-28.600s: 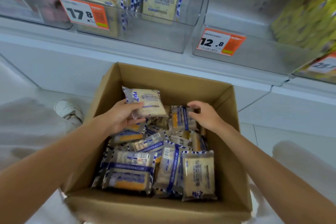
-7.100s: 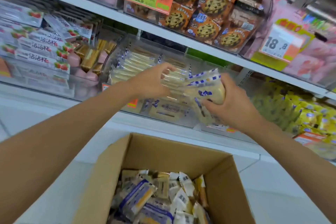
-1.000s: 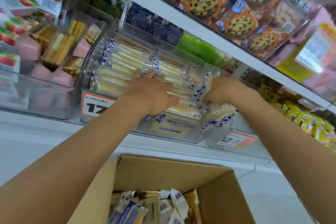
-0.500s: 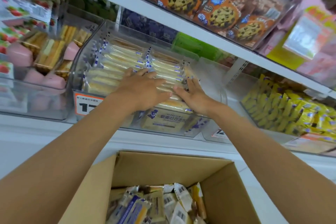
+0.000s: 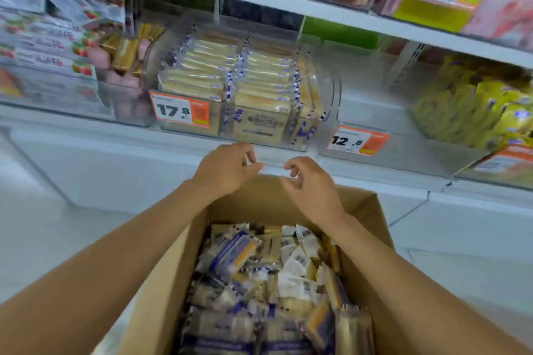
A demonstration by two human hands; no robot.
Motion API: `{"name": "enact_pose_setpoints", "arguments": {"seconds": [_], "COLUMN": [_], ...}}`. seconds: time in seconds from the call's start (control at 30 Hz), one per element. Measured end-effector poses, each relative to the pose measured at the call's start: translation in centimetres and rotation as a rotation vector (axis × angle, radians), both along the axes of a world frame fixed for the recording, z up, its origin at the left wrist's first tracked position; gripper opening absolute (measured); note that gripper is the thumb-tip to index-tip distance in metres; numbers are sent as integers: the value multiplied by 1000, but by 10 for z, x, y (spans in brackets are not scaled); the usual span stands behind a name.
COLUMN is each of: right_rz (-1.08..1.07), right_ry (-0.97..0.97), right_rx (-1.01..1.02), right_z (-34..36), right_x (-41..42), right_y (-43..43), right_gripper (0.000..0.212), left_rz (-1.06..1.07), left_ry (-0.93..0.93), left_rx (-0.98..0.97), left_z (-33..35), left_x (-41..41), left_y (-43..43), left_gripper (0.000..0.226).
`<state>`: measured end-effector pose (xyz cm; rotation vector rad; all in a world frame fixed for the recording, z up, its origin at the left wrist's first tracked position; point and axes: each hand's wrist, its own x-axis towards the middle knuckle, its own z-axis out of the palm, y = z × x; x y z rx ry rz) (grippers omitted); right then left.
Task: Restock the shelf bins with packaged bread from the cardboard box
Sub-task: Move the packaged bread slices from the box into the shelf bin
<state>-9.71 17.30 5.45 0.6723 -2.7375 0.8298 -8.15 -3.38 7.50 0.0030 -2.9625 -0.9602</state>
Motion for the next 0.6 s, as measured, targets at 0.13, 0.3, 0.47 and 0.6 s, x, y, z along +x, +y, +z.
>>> {"name": "enact_pose_setpoints", "arguments": {"seconds": [0.13,0.3,0.47,0.6], "right_rz": [22,44,4,13], "right_ry": [-350,-684,-776,-789], "right_rx": [194,317,263,247], "right_z": [-68,-132,-158,-162], "right_x": [42,72,69,68], "right_y": [53,103,105,104], "right_gripper": [30,46,50,48], "left_rz": [-29,39,103,112], "left_ry": [-355,-587,-617,-644], "left_rx": [32,57,-108,-239], "left_z": [-84,-171,-236,-264], "left_x": [51,76,69,71], "left_y": [13,33,46,45], "left_gripper": [24,38,89,91]}}
